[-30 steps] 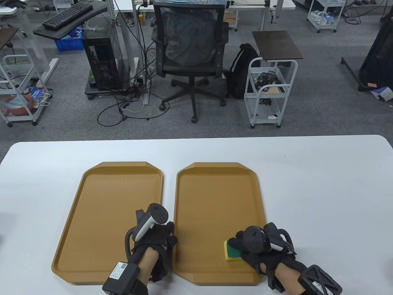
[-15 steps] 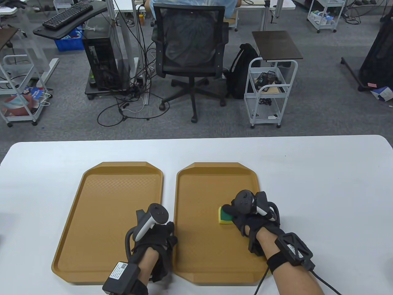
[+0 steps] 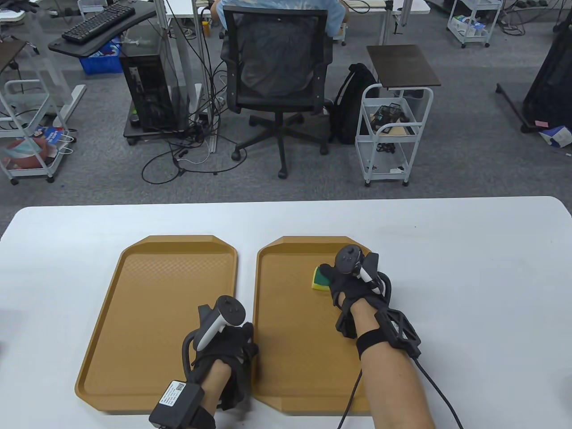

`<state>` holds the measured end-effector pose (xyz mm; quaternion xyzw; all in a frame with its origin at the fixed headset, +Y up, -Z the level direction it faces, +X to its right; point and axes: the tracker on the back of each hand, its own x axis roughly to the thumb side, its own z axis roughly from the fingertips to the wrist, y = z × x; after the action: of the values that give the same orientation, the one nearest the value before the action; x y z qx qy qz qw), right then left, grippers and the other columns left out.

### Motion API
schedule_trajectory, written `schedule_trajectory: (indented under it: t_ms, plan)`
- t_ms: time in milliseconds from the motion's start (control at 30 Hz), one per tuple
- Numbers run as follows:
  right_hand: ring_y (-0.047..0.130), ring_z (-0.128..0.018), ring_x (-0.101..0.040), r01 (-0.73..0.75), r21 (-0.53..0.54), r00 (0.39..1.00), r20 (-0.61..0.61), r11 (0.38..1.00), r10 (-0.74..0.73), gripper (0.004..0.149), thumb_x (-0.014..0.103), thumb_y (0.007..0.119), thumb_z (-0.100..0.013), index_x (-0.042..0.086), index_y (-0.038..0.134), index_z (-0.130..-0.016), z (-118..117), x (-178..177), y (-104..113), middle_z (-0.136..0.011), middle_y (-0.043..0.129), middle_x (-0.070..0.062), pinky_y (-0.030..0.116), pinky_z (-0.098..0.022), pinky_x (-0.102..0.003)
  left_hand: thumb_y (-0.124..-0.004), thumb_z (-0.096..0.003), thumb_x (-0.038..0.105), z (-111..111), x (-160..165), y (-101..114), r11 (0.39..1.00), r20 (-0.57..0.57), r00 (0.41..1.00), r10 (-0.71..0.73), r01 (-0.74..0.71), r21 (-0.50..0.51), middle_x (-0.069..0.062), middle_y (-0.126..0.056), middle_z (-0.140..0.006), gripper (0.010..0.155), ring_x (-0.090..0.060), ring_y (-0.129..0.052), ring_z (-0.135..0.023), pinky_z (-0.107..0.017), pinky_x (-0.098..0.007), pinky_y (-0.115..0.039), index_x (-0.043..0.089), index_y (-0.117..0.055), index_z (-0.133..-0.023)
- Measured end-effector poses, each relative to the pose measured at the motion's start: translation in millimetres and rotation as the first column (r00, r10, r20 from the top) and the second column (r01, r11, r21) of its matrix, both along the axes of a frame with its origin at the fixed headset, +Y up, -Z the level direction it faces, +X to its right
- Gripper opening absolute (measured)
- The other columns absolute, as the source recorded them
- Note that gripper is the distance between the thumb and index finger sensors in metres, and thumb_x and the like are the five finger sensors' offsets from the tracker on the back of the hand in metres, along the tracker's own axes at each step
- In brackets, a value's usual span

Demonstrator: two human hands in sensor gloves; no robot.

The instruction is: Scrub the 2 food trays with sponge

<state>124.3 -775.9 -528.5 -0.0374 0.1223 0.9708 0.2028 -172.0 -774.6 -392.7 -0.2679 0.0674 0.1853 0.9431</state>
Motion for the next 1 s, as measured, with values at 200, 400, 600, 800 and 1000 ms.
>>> schedule_trajectory:
  t_ms: [200, 400, 600, 800, 1000]
  plan:
    - [0.056, -0.105, -0.038, -0.033, 0.026, 0.994, -0.1, 0.999, 0.035, 0.054, 0.03, 0.085, -0.049, 0.045, 0.067, -0.098, -0.1, -34.7, 1.3, -0.114, 0.055, -0.001, 0.052, -0.077, -0.064, -0.087, -0.0445, 0.044, -0.1, 0.0, 0.1, 1.0, 0.0, 1.0, 0.002, -0.002, -0.003, 0.006, -0.106, -0.054, 0.062, -0.018, -0.102, -0.035, -0.043, -0.042, -0.084, 0.033, -0.067, -0.102]
    - [0.06, -0.103, -0.038, -0.044, 0.051, 0.985, -0.167, 0.998, 0.051, 0.056, 0.034, 0.087, -0.048, 0.044, 0.066, -0.099, 3.1, -57.4, 1.4, -0.113, 0.058, -0.002, 0.055, -0.075, -0.064, -0.087, -0.0445, 0.044, -0.1, 0.2, 0.1, 1.0, 0.003, 1.0, -0.003, 0.003, -0.001, 0.006, -0.106, -0.054, 0.062, -0.018, -0.103, -0.035, -0.043, -0.042, -0.084, 0.033, -0.067, -0.102]
    - [0.067, -0.099, -0.036, -0.116, 0.057, 0.962, -0.242, 0.992, 0.127, 0.059, 0.036, 0.09, -0.046, 0.043, 0.065, -0.099, 16.9, -59.1, 5.5, -0.11, 0.063, -0.003, 0.058, -0.074, -0.063, -0.087, -0.0447, 0.044, -0.1, 0.5, 0.3, 1.0, 0.002, 1.0, -0.006, 0.006, -0.001, 0.006, -0.106, -0.055, 0.062, -0.018, -0.102, -0.035, -0.043, -0.042, -0.084, 0.033, -0.066, -0.102]
    - [0.072, -0.096, -0.034, -0.198, 0.066, 0.902, -0.379, 0.978, 0.208, 0.064, 0.038, 0.091, -0.045, 0.042, 0.06, -0.101, 49.7, -63.4, 10.0, -0.109, 0.065, -0.004, 0.06, -0.074, -0.061, -0.087, -0.0447, 0.044, 0.0, 0.7, 0.5, 1.0, 0.001, 1.0, -0.007, 0.007, -0.002, 0.006, -0.106, -0.055, 0.062, -0.018, -0.102, -0.035, -0.043, -0.042, -0.084, 0.033, -0.066, -0.103]
    - [0.073, -0.096, -0.033, -0.256, 0.086, 0.845, -0.464, 0.963, 0.267, 0.071, 0.038, 0.092, -0.045, 0.039, 0.053, -0.105, 89.6, -64.5, 10.9, -0.11, 0.064, -0.003, 0.06, -0.074, -0.061, -0.087, -0.0447, 0.044, 0.2, 1.3, 0.5, 1.0, 0.0, 1.0, -0.013, 0.013, 0.001, 0.006, -0.106, -0.055, 0.063, -0.018, -0.102, -0.035, -0.043, -0.042, -0.084, 0.033, -0.066, -0.103]
